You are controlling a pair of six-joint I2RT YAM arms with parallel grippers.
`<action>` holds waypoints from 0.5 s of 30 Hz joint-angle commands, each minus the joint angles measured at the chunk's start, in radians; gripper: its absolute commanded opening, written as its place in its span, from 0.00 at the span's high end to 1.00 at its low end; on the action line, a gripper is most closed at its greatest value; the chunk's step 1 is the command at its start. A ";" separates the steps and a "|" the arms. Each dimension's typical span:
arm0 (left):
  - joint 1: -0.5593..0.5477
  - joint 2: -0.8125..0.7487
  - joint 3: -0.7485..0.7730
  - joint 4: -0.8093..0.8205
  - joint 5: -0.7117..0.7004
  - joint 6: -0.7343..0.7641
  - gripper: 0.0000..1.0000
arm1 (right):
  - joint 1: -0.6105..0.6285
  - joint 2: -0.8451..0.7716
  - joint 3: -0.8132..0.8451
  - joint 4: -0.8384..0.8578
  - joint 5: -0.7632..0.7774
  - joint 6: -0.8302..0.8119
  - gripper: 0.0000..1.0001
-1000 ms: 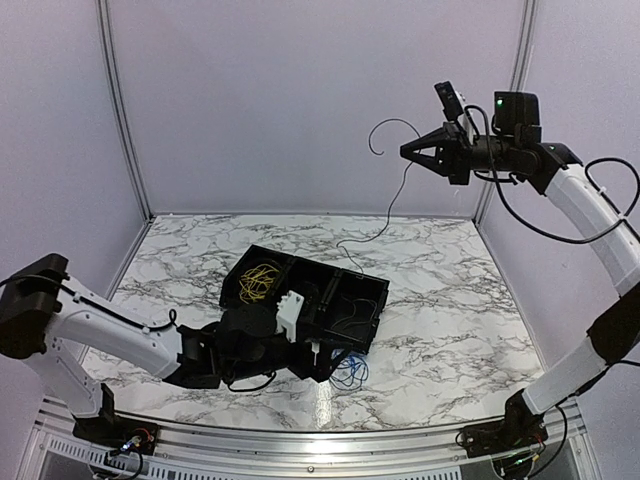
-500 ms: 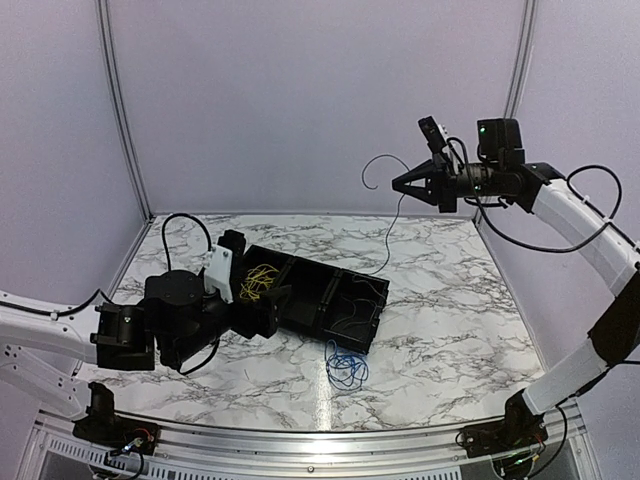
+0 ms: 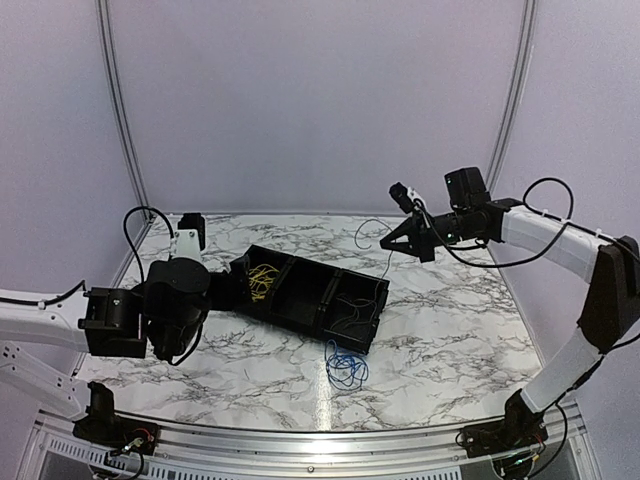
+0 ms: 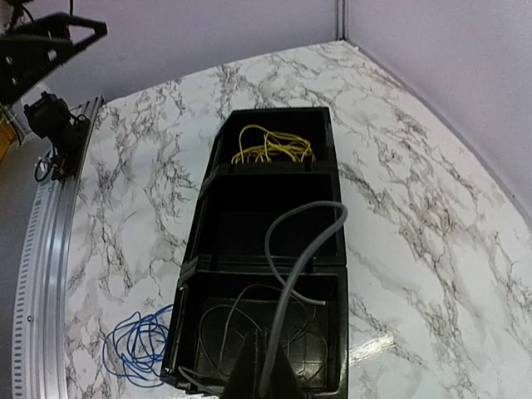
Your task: Untangle the cables
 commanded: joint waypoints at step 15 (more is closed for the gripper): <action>0.002 -0.047 0.137 -0.077 0.082 0.065 0.01 | 0.208 0.107 -0.113 0.049 0.434 -0.143 1.00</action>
